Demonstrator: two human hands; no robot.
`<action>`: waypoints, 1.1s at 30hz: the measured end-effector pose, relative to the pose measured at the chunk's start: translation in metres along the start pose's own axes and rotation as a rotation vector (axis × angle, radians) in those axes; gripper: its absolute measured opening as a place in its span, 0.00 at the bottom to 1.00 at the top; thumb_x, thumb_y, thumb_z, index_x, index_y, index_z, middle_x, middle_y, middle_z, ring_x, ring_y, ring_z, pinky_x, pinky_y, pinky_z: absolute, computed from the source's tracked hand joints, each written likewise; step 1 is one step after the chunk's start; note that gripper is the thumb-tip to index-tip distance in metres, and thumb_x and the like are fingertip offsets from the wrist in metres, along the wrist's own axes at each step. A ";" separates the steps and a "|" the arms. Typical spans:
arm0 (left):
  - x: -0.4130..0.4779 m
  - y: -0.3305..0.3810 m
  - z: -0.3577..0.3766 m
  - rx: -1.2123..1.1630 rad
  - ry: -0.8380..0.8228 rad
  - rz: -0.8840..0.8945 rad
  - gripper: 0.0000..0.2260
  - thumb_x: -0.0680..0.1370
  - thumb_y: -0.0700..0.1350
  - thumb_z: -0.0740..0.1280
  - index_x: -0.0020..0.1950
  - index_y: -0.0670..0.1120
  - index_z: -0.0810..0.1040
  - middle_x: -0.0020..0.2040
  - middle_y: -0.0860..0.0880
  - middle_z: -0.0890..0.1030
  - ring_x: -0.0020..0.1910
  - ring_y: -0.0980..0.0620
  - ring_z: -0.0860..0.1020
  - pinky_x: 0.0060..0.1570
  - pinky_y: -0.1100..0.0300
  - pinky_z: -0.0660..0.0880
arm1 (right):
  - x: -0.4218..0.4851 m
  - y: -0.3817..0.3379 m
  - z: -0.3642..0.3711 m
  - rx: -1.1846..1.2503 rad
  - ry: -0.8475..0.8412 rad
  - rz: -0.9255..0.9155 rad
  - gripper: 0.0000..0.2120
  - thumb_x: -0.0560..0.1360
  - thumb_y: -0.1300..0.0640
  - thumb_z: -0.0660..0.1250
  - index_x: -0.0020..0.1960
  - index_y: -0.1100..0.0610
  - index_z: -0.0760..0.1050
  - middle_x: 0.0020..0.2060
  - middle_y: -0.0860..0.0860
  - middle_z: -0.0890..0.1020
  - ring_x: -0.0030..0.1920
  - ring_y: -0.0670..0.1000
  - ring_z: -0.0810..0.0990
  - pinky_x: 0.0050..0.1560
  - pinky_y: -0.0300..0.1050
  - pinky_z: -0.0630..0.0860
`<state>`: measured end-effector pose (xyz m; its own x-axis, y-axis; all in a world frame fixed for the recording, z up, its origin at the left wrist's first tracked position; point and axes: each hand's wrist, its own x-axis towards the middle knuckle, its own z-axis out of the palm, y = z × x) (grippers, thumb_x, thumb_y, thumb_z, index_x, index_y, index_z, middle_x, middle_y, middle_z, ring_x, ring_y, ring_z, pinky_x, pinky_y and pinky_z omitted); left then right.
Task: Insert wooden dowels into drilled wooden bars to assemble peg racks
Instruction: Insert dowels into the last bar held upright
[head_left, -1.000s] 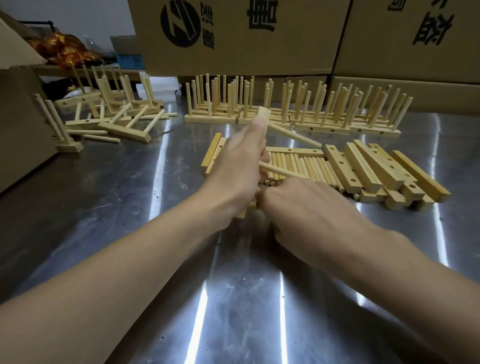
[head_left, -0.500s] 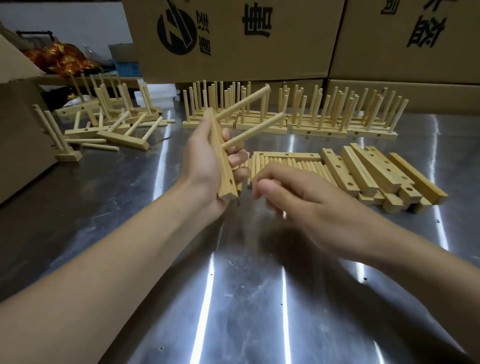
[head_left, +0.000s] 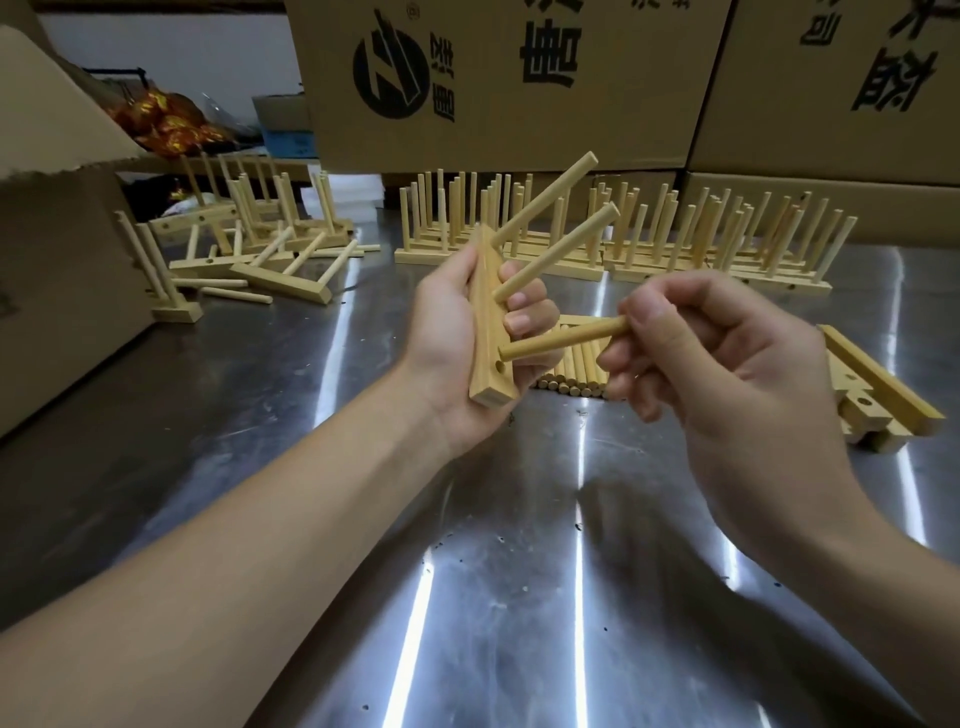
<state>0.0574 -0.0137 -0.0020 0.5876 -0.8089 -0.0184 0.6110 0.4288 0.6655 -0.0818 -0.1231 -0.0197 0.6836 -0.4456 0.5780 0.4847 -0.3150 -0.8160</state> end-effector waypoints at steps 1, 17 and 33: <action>0.000 0.000 0.000 0.000 -0.004 -0.002 0.20 0.88 0.59 0.54 0.42 0.49 0.70 0.34 0.52 0.65 0.27 0.56 0.66 0.24 0.63 0.66 | 0.000 0.000 0.000 -0.012 -0.008 -0.004 0.06 0.84 0.59 0.66 0.52 0.61 0.80 0.37 0.57 0.84 0.34 0.52 0.82 0.34 0.40 0.76; -0.003 0.000 0.004 0.324 0.067 0.068 0.22 0.88 0.62 0.53 0.41 0.49 0.69 0.33 0.52 0.67 0.28 0.56 0.64 0.24 0.63 0.60 | 0.006 -0.019 -0.011 -1.095 -0.449 -0.348 0.18 0.85 0.41 0.55 0.49 0.49 0.77 0.37 0.40 0.74 0.35 0.47 0.74 0.34 0.53 0.74; -0.005 -0.009 0.006 0.440 0.062 0.134 0.22 0.88 0.61 0.53 0.42 0.49 0.69 0.34 0.51 0.68 0.28 0.56 0.65 0.25 0.62 0.60 | 0.004 -0.015 -0.009 -0.723 -0.500 0.107 0.22 0.82 0.37 0.63 0.37 0.48 0.80 0.23 0.43 0.70 0.25 0.45 0.67 0.28 0.40 0.63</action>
<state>0.0457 -0.0159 -0.0031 0.6845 -0.7270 0.0538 0.2526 0.3058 0.9180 -0.0915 -0.1279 -0.0053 0.9460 -0.1376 0.2934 0.0569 -0.8209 -0.5683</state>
